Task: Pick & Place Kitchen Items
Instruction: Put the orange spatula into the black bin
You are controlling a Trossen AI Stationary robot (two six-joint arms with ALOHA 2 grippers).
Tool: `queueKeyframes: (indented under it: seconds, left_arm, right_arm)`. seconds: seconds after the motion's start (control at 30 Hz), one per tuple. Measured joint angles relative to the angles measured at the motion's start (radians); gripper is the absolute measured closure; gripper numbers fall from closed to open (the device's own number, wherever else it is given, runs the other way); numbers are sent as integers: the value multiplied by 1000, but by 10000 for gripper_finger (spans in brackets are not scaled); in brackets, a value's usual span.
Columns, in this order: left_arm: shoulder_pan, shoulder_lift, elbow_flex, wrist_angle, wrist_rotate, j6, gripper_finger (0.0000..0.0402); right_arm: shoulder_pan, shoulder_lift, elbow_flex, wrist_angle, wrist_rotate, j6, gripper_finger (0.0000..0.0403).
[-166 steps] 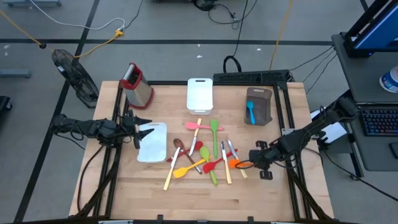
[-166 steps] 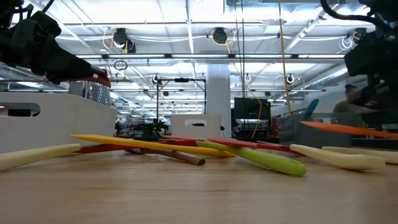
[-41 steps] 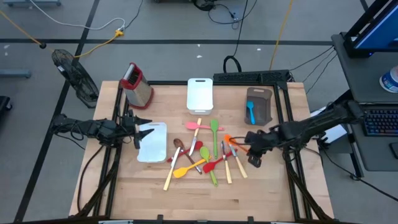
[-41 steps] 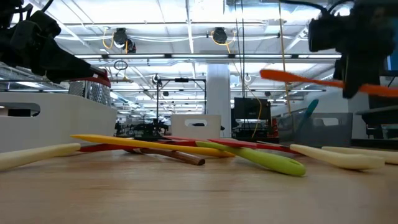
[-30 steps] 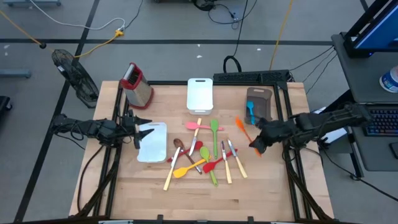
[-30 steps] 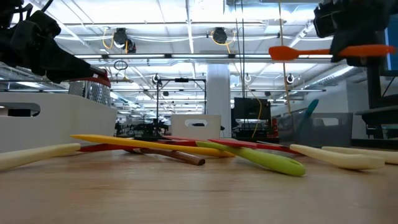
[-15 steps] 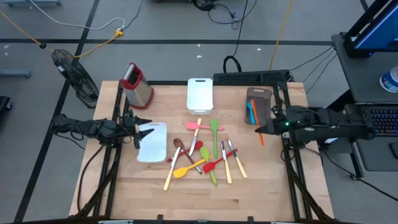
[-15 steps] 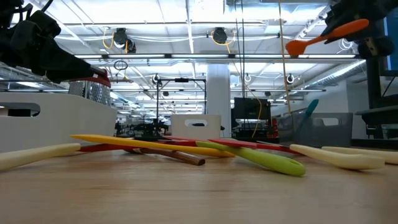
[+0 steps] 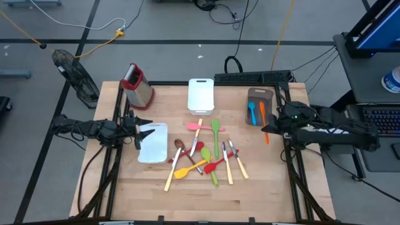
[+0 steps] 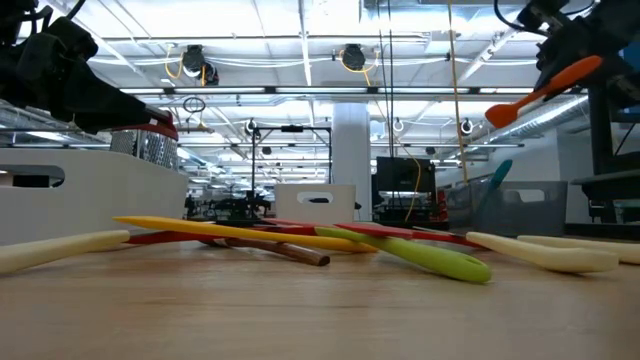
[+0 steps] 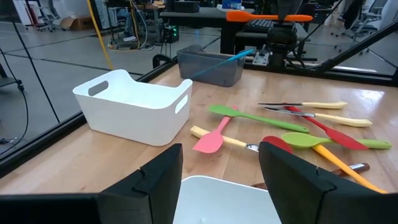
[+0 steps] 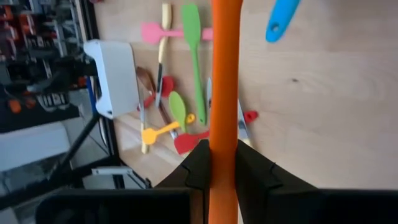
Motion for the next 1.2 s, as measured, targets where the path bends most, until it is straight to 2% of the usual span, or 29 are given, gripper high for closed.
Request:
queueKeyframes:
  seconds: [0.17, 0.37, 0.53, 0.73, 0.97, 1.2]
  left_arm:
    - [0, 0, 0, 0, 0, 0, 183]
    - [0, 0, 0, 0, 0, 0, 183]
    - [0, 0, 0, 0, 0, 0, 183]
    - [0, 0, 0, 1, 0, 22, 183]
    - [0, 0, 0, 0, -1, 73, 183]
    - [0, 0, 0, 0, -1, 73, 183]
  right_arm:
    - [-43, 83, 0, 89, 6, -65, 367]
    - [-113, 216, 0, 193, 75, -175, 367]
    - [-203, 291, 0, 196, 41, -217, 365]
    - [-330, 318, 0, 196, -105, -193, 364]
    - [-519, 358, 0, 184, -333, -129, 362]
    - [-701, 425, 0, 184, -496, -128, 361]
